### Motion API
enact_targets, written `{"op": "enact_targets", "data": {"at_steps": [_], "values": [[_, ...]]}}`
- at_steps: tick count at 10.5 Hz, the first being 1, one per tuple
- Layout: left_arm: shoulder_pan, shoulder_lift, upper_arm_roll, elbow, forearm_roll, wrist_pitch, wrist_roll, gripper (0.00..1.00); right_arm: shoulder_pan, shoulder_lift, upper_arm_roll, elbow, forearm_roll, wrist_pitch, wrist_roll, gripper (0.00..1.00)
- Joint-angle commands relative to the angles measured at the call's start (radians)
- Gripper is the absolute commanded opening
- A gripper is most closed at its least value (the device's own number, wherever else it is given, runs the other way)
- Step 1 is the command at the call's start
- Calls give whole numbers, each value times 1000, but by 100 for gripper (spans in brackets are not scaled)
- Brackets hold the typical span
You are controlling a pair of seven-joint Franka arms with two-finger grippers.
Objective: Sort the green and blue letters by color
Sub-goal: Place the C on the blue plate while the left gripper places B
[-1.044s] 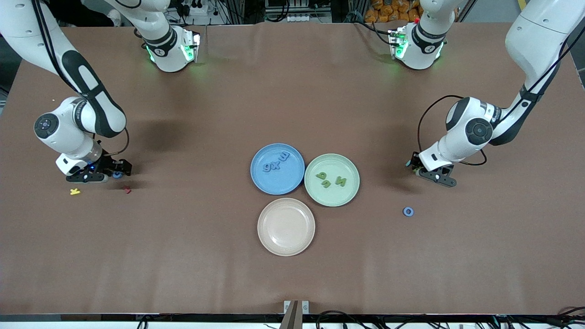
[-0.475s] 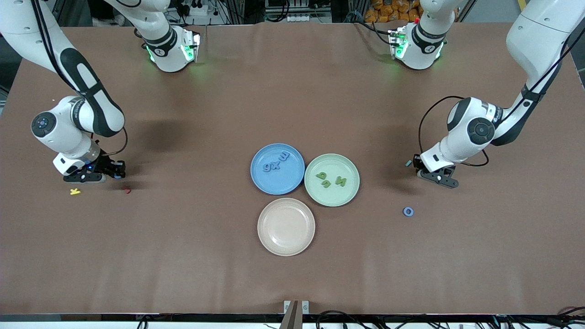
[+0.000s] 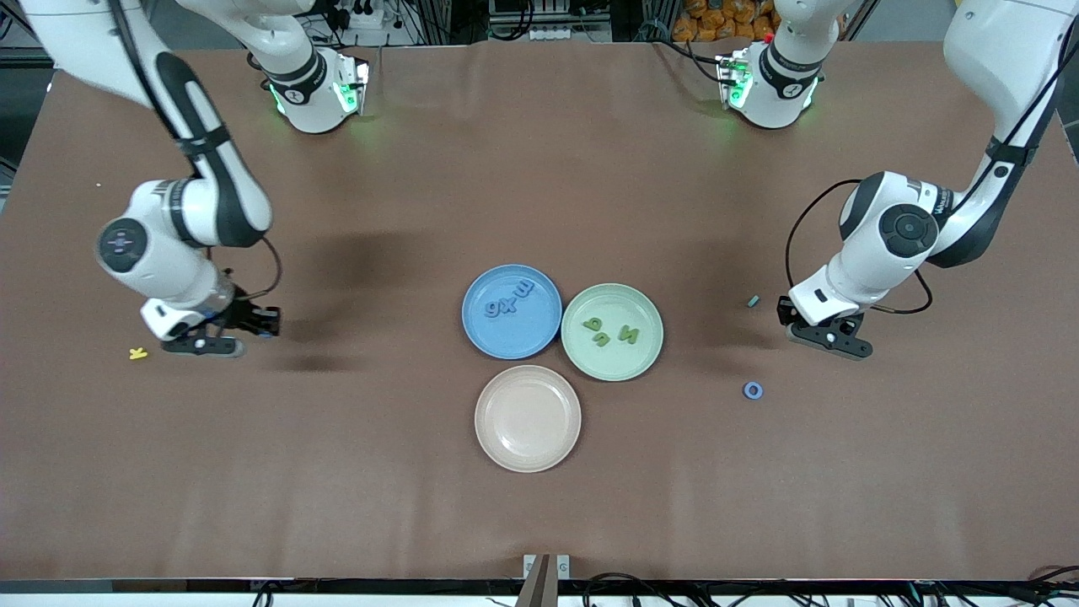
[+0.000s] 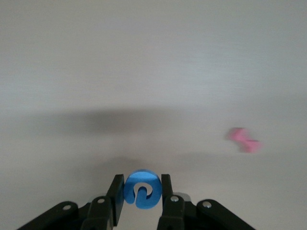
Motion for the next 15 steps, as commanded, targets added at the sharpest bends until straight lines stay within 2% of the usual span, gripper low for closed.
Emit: {"op": "enact_targets", "data": {"at_steps": [1,5,9,10,11,13,15], "values": [[-26,-3,-71,102,-134,-120,-46,0,214,-1,-6,40,3,-12,216,0],[-157,16,-70,142,-149,-143,-262,0,501,95,-6,171,5,-11,408,0],[-315,75,-64,185,-135,-143,-515,0,672,212,-3,276,3,2,577,0],[-349,90,-50,200,-133,-143,-549,0,680,220,0,287,5,0,606,54],[-387,99,-35,209,-133,-143,-575,0,675,214,2,291,6,-6,623,100],[-472,116,0,226,-111,-143,-653,0,643,209,2,316,11,-53,613,100],[-558,150,45,278,-104,-143,-739,0,564,179,2,334,11,-125,527,100]]}}
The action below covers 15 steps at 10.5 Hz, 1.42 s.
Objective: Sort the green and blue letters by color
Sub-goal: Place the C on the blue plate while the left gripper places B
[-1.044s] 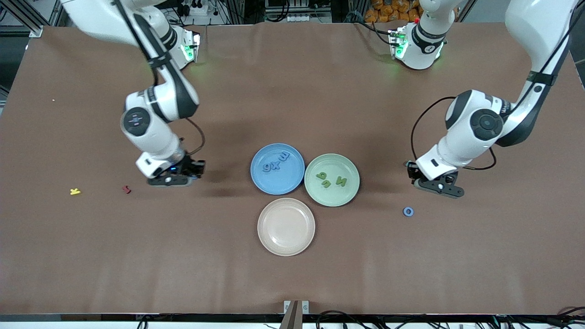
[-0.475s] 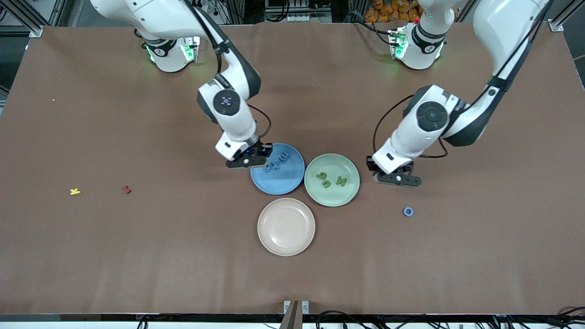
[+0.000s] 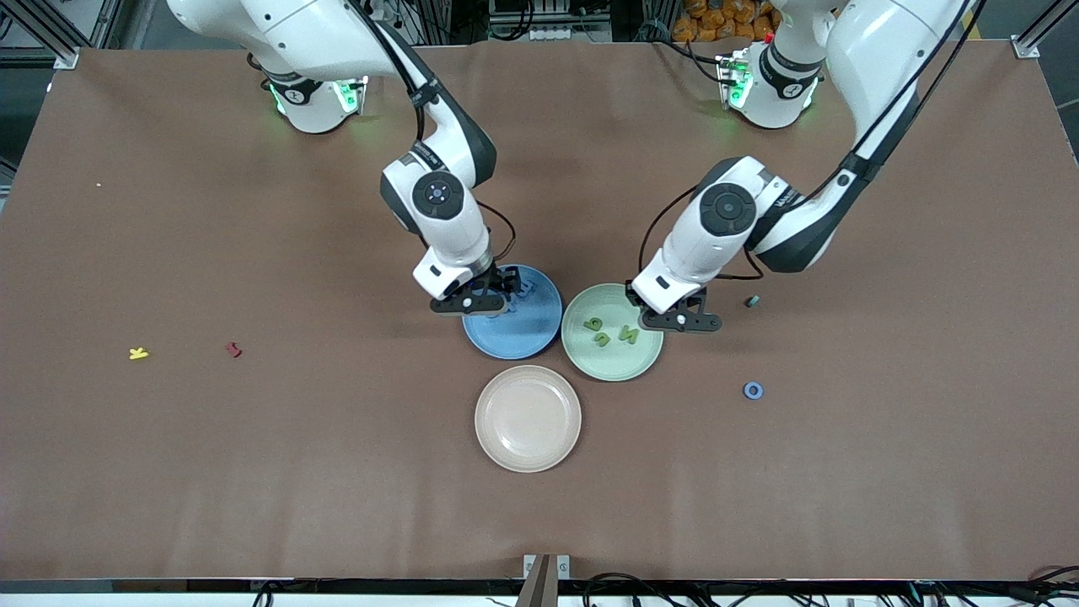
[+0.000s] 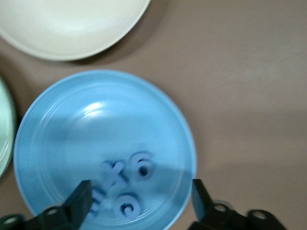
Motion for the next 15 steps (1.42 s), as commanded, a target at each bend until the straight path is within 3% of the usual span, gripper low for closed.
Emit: {"op": "enact_targets", "data": {"at_steps": [1,4,8,11,13,14,15], "values": [[-118,46,77,83,23,-21,-94,0,-145,-55,8,27,6,-110,-102,100],[-129,57,81,89,23,-21,-94,0,-361,-113,8,26,0,-205,-319,100],[-164,80,88,95,23,-21,-116,0,-579,-133,5,24,-6,-224,-496,100],[-167,90,90,95,24,-21,-116,0,-694,-202,5,15,-14,-256,-500,100],[-167,103,90,98,23,-21,-119,0,-705,-297,-1,18,-20,-357,-497,100],[-167,115,91,115,24,-21,-120,23,-699,-339,-14,39,-34,-429,-498,100],[-167,117,91,121,27,-21,-117,99,-684,-354,-49,117,-52,-556,-503,100]]}}
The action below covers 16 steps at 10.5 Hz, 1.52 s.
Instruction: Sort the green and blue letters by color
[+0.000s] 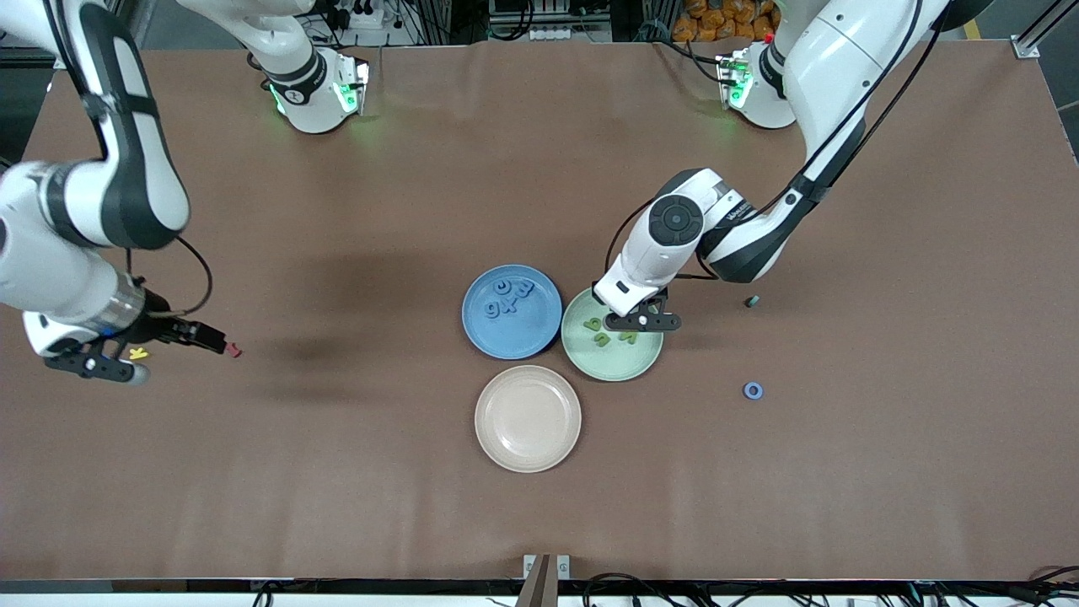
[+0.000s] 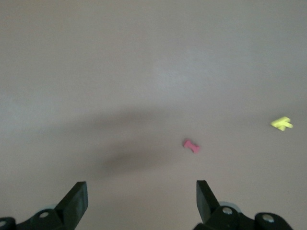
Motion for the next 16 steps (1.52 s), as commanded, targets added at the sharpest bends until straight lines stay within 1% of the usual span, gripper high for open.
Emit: {"op": "enact_targets", "data": {"at_steps": [1,2,3,4,5,6,7,8,9,10,11,12,13,14,15,16], "values": [[-14,19,8,53,62,-16,-27,100,32,-87,-47,187,-41,-354,-9,100],[-14,19,8,85,76,-16,-30,100,39,-88,-47,281,-41,-472,-4,100],[-5,10,8,105,77,-16,-25,100,48,-99,-47,340,-41,-533,-3,100],[7,-3,8,122,77,-17,-22,100,61,-107,-50,375,-41,-570,0,100],[18,-32,8,127,82,-19,-16,100,61,-133,-50,383,-37,-575,2,100],[45,-65,8,127,83,-32,36,100,65,-148,-52,386,-41,-573,2,100],[94,-95,6,138,83,-52,133,100,78,-159,-61,398,-40,-573,5,100],[136,-114,0,162,73,-103,200,100,120,-183,-119,405,-34,-573,5,100],[151,-131,-1,197,71,-171,243,100,130,-211,-138,399,-23,-578,0,100],[165,-149,-1,243,70,-263,331,100,131,-208,-136,400,-23,-616,-4,100],[178,-151,-1,304,64,-355,449,100,131,-199,-133,400,-21,-633,-1,100],[213,-152,-6,357,39,-444,532,100,131,-188,-133,400,-21,-630,-1,100],[257,-190,-6,386,-39,-507,562,100,130,-185,-127,405,-23,-619,2,100],[314,-220,-17,394,-86,-532,570,100,110,-184,-106,406,-23,-615,-7,100],[348,-287,-32,392,-102,-554,582,100,105,-182,-100,408,-25,-607,-7,100],[340,-356,12,389,-146,-595,582,100,98,-177,-93,408,-23,-598,-9,100]]}}
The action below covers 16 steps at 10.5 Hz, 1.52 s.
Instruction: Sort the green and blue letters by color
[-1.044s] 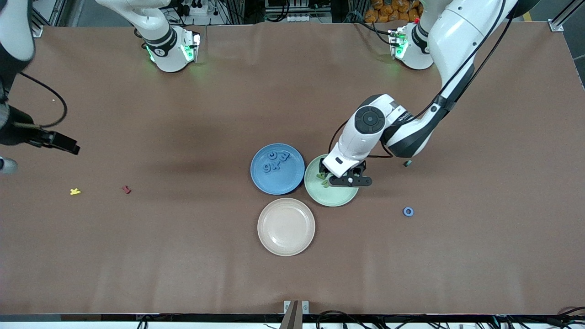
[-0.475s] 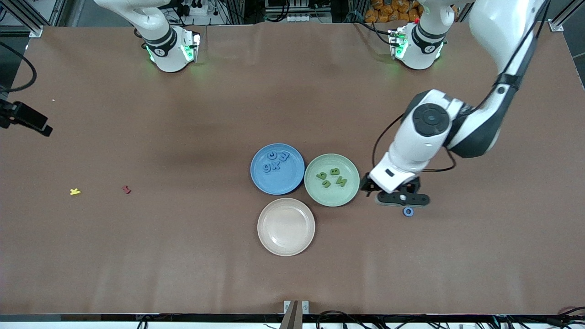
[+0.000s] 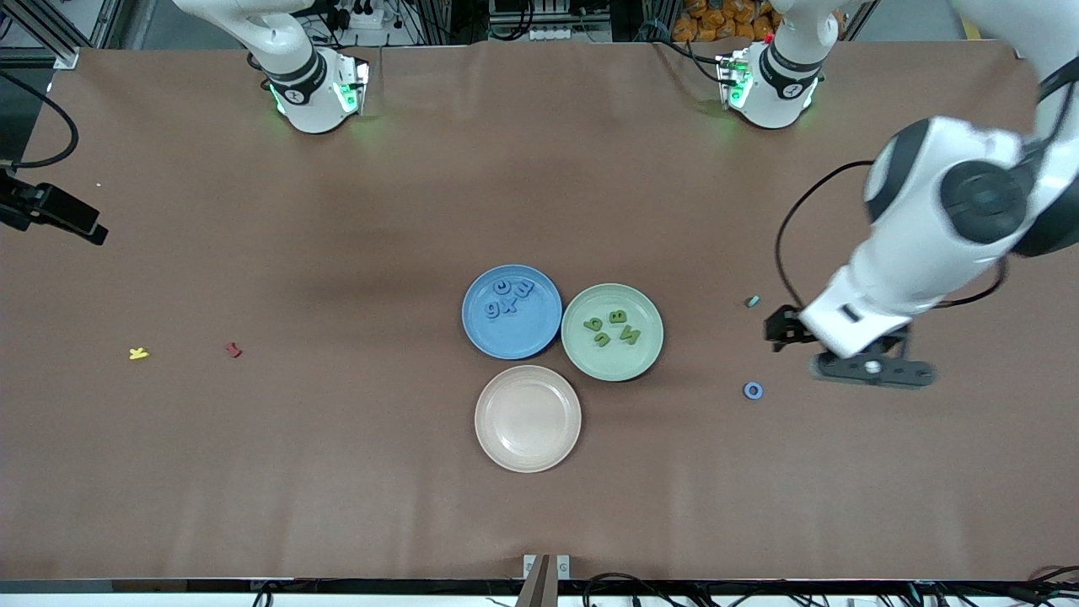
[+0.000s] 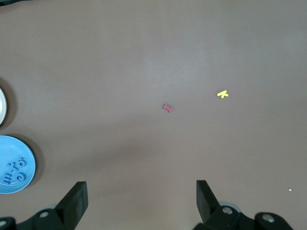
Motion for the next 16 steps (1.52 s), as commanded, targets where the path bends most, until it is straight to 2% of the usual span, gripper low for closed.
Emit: {"op": "enact_targets", "data": {"at_steps": [1,2,5,8,9,13,14,16], "values": [[-27,-200,135,-18,-171,-107,26,100,-43,6,33,7,2,24,-5,100],[-93,-247,247,-20,-230,-154,35,100,-62,7,59,7,0,24,-7,100],[-95,-338,306,-26,-273,-202,36,100,-56,7,62,7,0,25,-2,100],[-199,-364,451,-26,-306,-221,36,100,-51,6,65,7,0,24,5,100],[-218,-364,473,-24,-306,-221,36,100,-51,6,65,7,0,24,5,100],[-247,-349,487,-20,-295,-219,79,100,-50,6,65,7,2,25,5,100],[-300,-349,549,-18,-292,-219,117,100,-50,6,65,7,0,25,5,100],[-315,-349,567,-21,-293,-228,136,100,-50,7,65,7,0,25,5,100]]}}
